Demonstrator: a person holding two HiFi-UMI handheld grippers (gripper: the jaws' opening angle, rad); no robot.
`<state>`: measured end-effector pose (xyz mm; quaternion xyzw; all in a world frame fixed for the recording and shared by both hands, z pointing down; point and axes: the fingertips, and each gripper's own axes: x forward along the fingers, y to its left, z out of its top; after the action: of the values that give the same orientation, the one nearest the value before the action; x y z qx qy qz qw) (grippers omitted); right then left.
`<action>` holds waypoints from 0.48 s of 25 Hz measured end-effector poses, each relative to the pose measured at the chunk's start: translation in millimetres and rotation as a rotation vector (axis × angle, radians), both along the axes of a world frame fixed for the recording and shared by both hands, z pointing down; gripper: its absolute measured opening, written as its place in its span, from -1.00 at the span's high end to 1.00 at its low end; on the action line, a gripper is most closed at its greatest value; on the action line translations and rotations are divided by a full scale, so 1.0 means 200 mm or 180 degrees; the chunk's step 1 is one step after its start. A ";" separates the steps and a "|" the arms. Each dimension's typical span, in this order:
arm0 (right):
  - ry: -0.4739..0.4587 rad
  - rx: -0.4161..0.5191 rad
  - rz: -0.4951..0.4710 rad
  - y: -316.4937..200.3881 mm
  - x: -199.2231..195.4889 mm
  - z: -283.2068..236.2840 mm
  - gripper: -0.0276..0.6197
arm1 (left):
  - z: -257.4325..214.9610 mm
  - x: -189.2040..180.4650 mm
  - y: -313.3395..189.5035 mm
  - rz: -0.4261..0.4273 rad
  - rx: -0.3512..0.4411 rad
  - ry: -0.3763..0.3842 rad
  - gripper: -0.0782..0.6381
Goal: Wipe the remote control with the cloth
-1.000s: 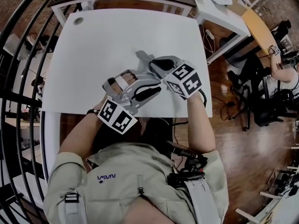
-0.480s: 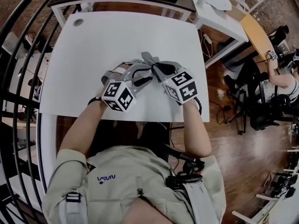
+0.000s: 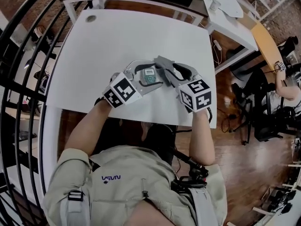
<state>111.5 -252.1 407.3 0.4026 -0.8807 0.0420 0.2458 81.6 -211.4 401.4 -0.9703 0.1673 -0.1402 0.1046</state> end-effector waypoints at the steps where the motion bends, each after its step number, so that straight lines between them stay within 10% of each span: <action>1: -0.0088 0.0122 0.0128 0.00 0.05 -0.05 0.46 | -0.06 -0.01 -0.03 -0.0140 -0.0009 0.0164 0.06; 5: -0.0411 0.0683 0.0661 0.04 0.16 -0.30 0.90 | -0.31 -0.12 -0.15 -0.0812 0.0090 0.0696 0.77; 12: -0.0548 0.1099 0.0832 0.28 0.05 -0.46 0.90 | -0.57 -0.40 -0.04 -0.1598 0.0108 0.1221 0.77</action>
<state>120.6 -195.8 315.5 0.5443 -0.8329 -0.0437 0.0897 1.2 -219.3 286.5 -0.9055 0.4206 0.0268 0.0494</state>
